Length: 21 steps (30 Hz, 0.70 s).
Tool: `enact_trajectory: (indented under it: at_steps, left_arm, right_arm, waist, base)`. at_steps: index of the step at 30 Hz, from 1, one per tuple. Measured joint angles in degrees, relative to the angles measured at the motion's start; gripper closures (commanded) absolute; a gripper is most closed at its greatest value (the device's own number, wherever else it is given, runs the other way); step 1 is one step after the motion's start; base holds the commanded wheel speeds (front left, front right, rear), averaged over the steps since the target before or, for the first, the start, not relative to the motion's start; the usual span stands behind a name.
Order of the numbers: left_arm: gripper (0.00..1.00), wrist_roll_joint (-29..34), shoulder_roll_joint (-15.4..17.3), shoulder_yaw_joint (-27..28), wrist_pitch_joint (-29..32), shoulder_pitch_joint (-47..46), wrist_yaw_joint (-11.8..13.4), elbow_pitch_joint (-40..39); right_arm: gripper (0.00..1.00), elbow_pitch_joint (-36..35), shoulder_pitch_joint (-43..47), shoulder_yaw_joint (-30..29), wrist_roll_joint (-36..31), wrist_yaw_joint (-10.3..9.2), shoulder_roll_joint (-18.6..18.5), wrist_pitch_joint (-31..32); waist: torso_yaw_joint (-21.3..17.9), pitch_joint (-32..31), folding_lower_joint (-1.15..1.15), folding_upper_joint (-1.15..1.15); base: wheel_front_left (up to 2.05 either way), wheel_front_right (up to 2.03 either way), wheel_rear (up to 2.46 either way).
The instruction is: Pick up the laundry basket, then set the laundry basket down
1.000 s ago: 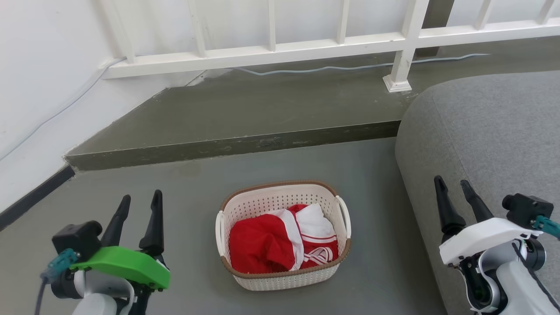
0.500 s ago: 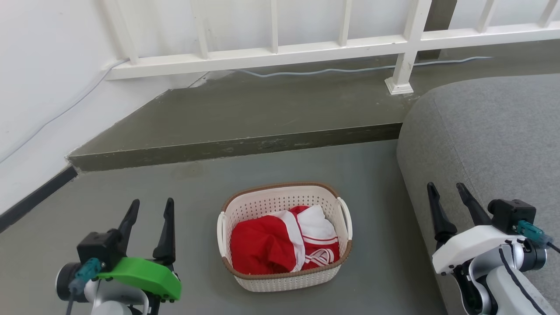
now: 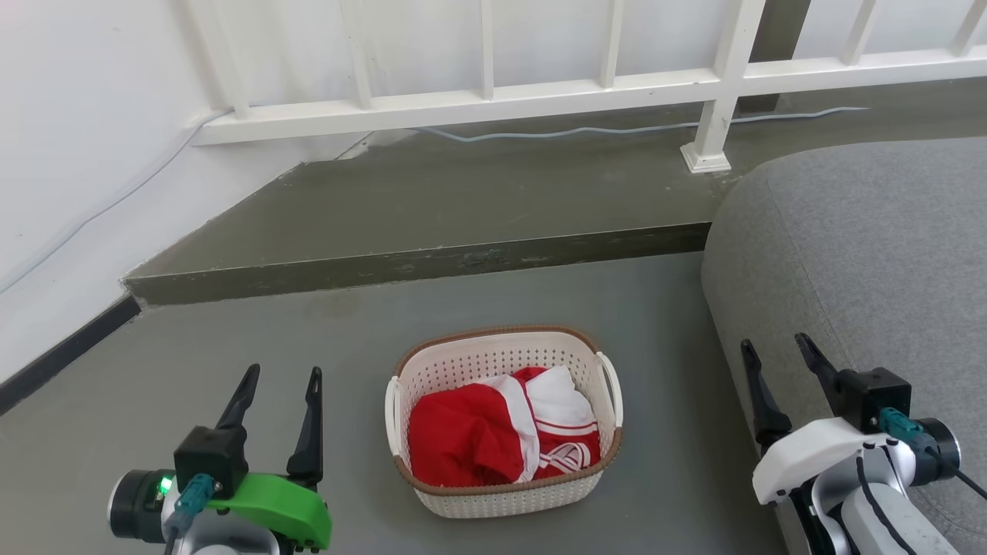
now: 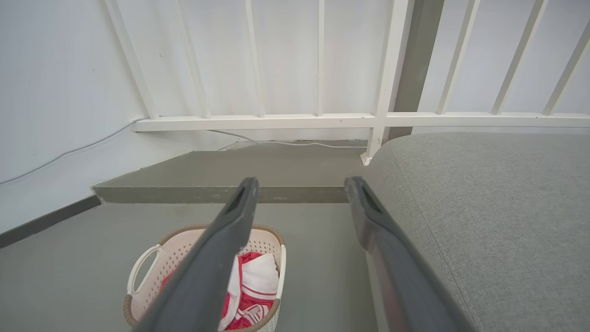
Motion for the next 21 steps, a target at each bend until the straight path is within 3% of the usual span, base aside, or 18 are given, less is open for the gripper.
enact_trajectory:
  at_steps: [21]
  left_arm:
    - [0.00,0.33,-0.56,-0.10,0.57,0.11,0.44,2.72]
  right_arm:
    - [0.00,0.86,0.01,-0.13,-0.69,-0.38,0.03,-0.18]
  waist:
    - [0.03,-0.10,0.00,0.00]
  base:
    - [0.00,0.00,0.00]
